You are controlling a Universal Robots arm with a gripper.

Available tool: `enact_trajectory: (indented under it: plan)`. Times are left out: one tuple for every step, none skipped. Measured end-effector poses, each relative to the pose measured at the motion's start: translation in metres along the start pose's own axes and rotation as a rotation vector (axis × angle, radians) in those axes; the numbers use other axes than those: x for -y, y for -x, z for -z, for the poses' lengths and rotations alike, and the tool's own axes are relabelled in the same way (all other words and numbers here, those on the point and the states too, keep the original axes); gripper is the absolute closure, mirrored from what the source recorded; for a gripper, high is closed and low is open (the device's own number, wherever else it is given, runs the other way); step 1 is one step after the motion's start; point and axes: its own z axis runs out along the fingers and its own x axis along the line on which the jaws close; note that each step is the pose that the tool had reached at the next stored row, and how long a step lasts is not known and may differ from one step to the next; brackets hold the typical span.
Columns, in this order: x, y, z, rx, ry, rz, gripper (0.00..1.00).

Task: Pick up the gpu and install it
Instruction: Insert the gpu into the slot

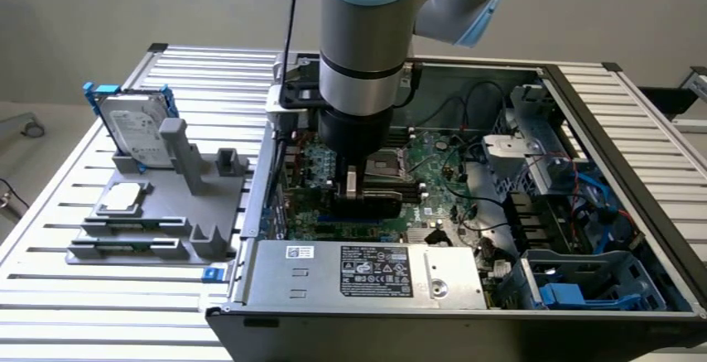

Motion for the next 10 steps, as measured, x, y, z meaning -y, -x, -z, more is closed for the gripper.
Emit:
enact_trajectory:
  plan:
    - [0.0, 0.0, -0.0002, 0.0008, 0.0, 0.0, 0.74]
    - [0.0, -0.0001, -0.0006, 0.0027, 0.0001, 0.001, 0.74]
    - [0.0, -0.0001, -0.0012, 0.006, 0.0, 0.001, 0.74]
    - [0.0, -0.0002, -0.0016, 0.0097, 0.0002, 0.002, 0.74]
    - [0.0001, -0.0002, -0.0021, 0.0144, 0.0002, 0.002, 0.74]
    - [0.0001, -0.0002, -0.0025, 0.0184, 0.0003, 0.002, 0.74]
    - [0.0, -0.0002, -0.0029, 0.0218, 0.0002, 0.003, 0.74]
    - [0.0001, -0.0001, -0.0032, 0.0236, 0.0, 0.003, 0.74]
    - [0.0001, -0.0002, -0.0034, 0.0248, -0.0001, 0.003, 0.74]
    - [0.0001, -0.0003, -0.0036, 0.0256, -0.0001, 0.003, 0.74]
